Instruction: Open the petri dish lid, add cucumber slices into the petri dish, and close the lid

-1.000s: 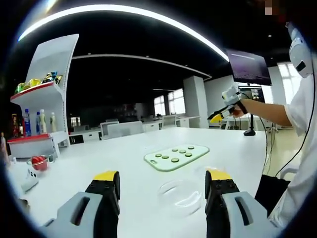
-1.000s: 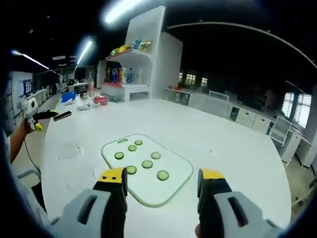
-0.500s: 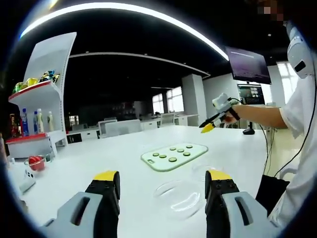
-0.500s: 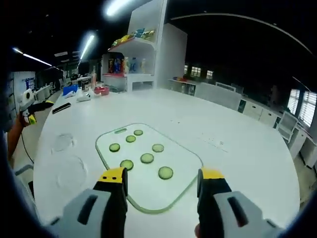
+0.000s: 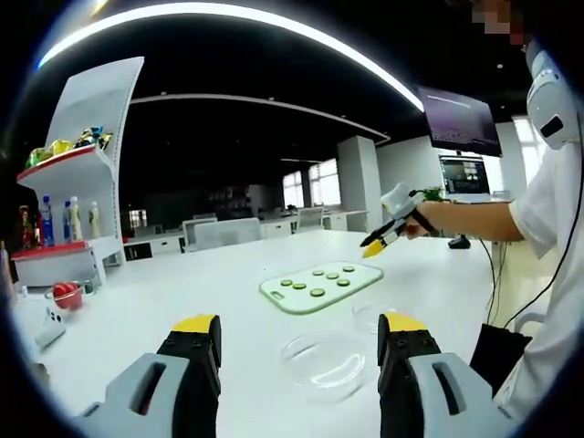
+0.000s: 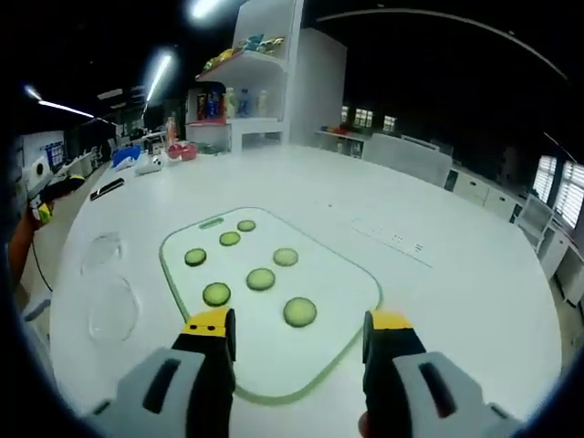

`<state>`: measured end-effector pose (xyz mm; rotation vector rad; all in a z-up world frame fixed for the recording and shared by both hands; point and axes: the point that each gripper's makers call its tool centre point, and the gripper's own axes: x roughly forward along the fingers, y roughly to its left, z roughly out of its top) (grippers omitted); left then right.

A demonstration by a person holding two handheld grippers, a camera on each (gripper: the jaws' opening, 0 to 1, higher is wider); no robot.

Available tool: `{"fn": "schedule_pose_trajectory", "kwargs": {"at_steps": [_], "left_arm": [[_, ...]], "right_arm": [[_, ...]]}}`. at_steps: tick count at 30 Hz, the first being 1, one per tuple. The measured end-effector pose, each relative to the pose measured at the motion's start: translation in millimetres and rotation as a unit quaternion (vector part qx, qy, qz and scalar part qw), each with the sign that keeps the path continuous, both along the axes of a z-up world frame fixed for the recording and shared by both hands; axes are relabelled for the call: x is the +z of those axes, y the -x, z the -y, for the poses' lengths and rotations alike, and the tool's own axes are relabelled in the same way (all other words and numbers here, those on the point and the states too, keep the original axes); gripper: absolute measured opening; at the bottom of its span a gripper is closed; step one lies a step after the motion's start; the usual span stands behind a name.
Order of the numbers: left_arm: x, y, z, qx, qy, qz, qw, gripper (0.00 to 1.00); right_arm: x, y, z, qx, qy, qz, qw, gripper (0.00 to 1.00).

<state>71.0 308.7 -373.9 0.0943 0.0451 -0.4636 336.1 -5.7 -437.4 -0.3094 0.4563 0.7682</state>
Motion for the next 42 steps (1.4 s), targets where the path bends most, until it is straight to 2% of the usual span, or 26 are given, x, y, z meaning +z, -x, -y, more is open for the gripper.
{"fn": "schedule_pose_trajectory", "kwargs": {"at_steps": [5,10,16,26,42], "left_arm": [[-0.4,-0.7,4,-0.002,-0.001,0.000,1.0000,0.70],[2.0,-0.2,6,0.001,0.001,0.003,1.0000,0.70],[2.4,1.8,6,0.004,0.003,0.004,1.0000,0.70],[-1.3,3.5,7,0.002,0.003,-0.001,1.0000,0.69],[-3.8,2.8,2,0.005,0.002,-0.004,1.0000,0.69]], "right_arm": [[-4.9,-4,-2,-0.001,0.008,-0.002,1.0000,0.54],[-11.6,-13,0,-0.009,0.001,-0.006,0.9999,0.53],[-19.7,-15,-5,-0.008,-0.002,-0.013,0.9999,0.52],[-33.7,-21,-8,-0.006,0.015,-0.024,0.9996,0.51],[-43.8,-26,-11,-0.015,0.016,-0.035,0.9991,0.44]]}}
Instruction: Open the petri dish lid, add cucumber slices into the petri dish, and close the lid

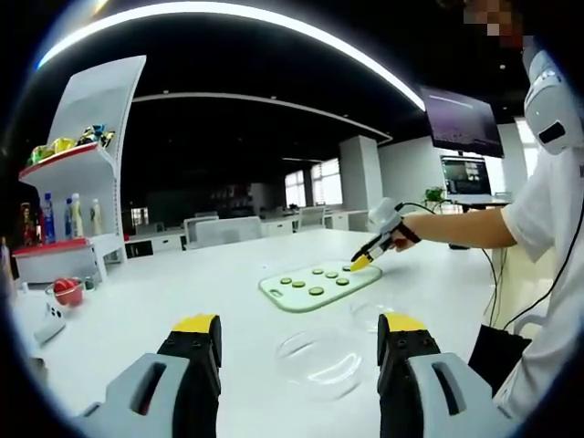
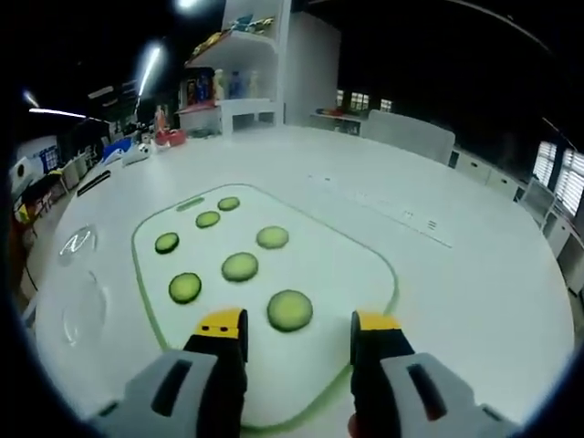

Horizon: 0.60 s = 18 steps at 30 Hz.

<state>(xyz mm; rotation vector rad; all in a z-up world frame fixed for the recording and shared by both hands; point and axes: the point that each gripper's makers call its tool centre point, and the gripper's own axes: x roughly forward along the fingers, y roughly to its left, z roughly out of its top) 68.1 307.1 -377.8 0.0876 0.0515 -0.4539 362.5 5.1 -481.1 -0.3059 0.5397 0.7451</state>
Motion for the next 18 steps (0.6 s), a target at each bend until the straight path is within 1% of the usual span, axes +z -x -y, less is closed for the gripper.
{"fn": "schedule_pose_trajectory", "kwargs": {"at_steps": [5,14,18], "left_arm": [[-6.2,-1.6,-2.1,0.002,-0.002,-0.007,1.0000,0.69],[-7.2,-3.1,-4.1,0.003,0.003,-0.008,1.0000,0.69],[-8.1,-3.3,-4.7,0.003,0.004,-0.008,1.0000,0.69]], "right_arm": [[-2.4,2.3,-2.7,0.003,0.002,-0.003,1.0000,0.44],[-3.1,3.0,-3.9,-0.005,-0.007,-0.008,0.9999,0.40],[-2.9,0.9,-3.8,-0.010,-0.010,-0.009,0.9999,0.34]]}}
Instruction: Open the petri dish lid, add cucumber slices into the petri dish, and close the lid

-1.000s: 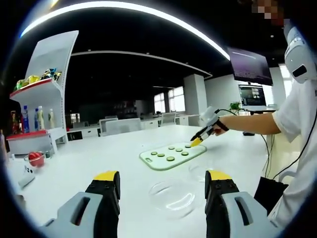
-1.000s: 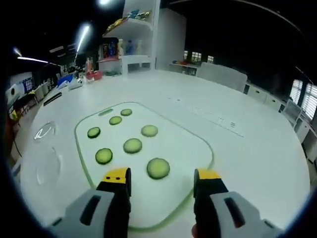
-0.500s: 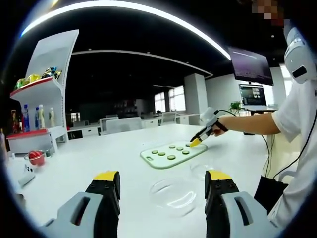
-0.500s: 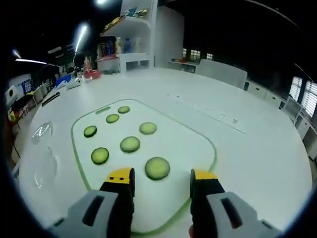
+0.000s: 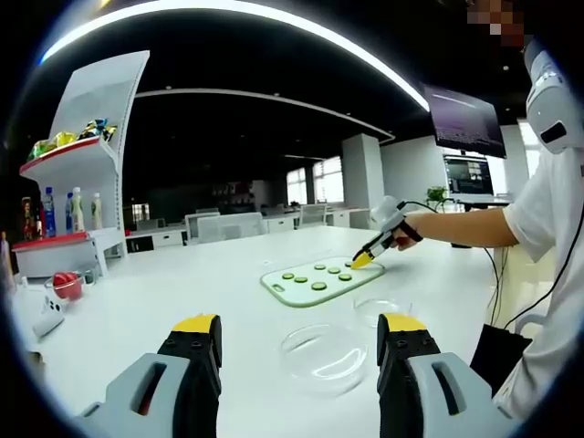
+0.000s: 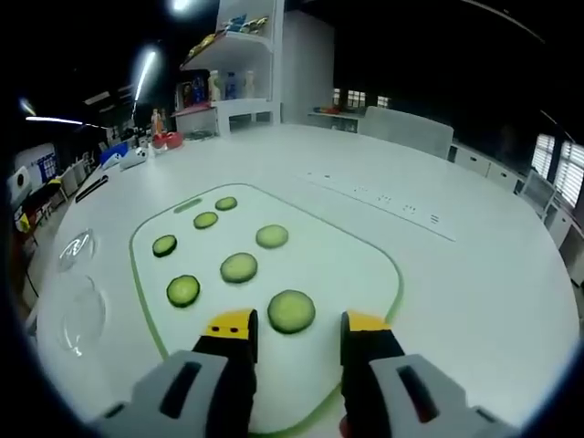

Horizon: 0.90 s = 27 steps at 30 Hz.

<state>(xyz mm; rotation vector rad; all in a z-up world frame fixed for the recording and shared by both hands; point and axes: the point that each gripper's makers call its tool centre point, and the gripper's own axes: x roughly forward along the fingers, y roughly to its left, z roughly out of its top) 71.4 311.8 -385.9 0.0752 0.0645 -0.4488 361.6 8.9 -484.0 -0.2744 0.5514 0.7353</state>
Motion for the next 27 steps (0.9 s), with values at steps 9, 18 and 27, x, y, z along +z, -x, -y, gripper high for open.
{"fn": "schedule_pose_trajectory", "kwargs": {"at_steps": [9,18,27], "left_arm": [[-4.0,-0.6,-3.0,0.001,0.004,-0.003,1.0000,0.69],[-4.3,-3.1,-3.2,0.000,0.005,-0.003,1.0000,0.69],[-5.3,-3.0,-2.0,-0.002,0.008,-0.004,1.0000,0.68]], "right_arm": [[0.8,0.4,-2.4,-0.002,0.000,0.001,1.0000,0.26],[1.0,-0.1,-3.0,-0.010,-0.003,0.001,0.9999,0.19],[0.7,-1.2,-2.7,-0.012,-0.006,0.002,0.9999,0.18]]}}
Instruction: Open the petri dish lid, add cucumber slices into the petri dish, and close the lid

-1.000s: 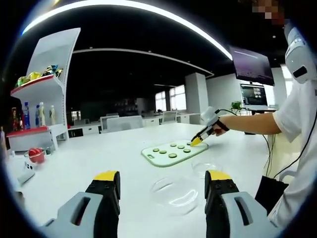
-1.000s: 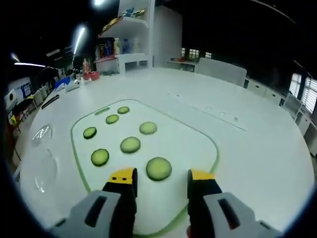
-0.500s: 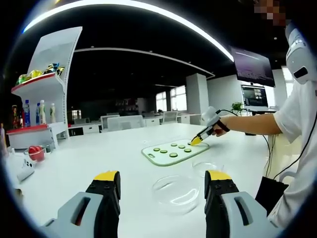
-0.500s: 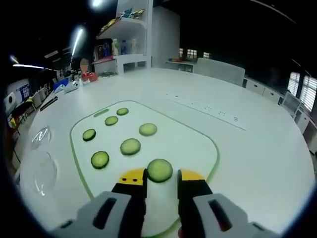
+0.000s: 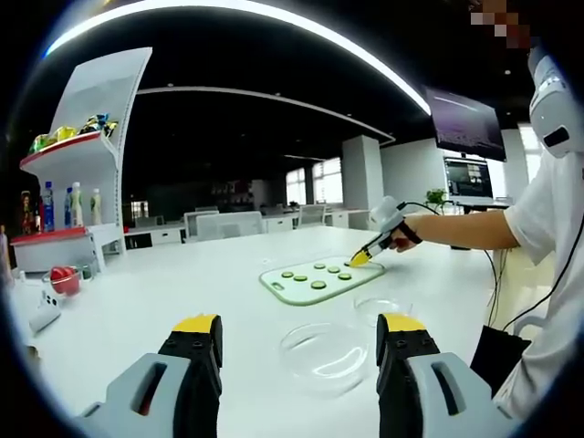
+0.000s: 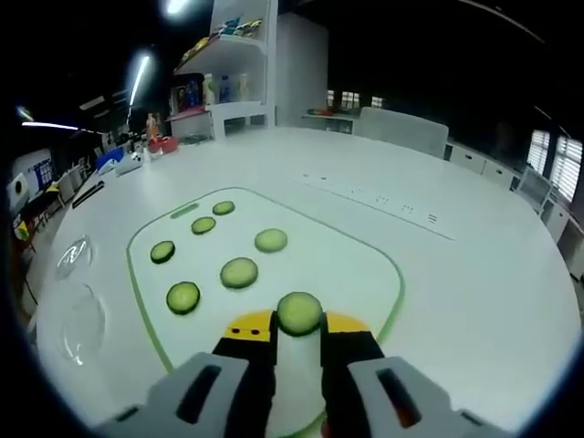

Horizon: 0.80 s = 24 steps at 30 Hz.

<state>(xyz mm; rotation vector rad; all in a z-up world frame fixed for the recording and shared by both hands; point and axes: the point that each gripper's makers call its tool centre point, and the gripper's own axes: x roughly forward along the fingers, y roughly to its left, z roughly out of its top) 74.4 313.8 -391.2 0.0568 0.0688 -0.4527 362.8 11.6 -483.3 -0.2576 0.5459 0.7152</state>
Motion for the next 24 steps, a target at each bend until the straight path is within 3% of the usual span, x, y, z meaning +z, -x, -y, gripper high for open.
{"fn": "schedule_pose_trajectory", "kwargs": {"at_steps": [24], "left_arm": [[2.3,2.0,-5,0.005,0.005,0.005,1.0000,0.68]], "right_arm": [[10.3,1,0,-0.007,-0.012,0.008,0.9999,0.18]]}}
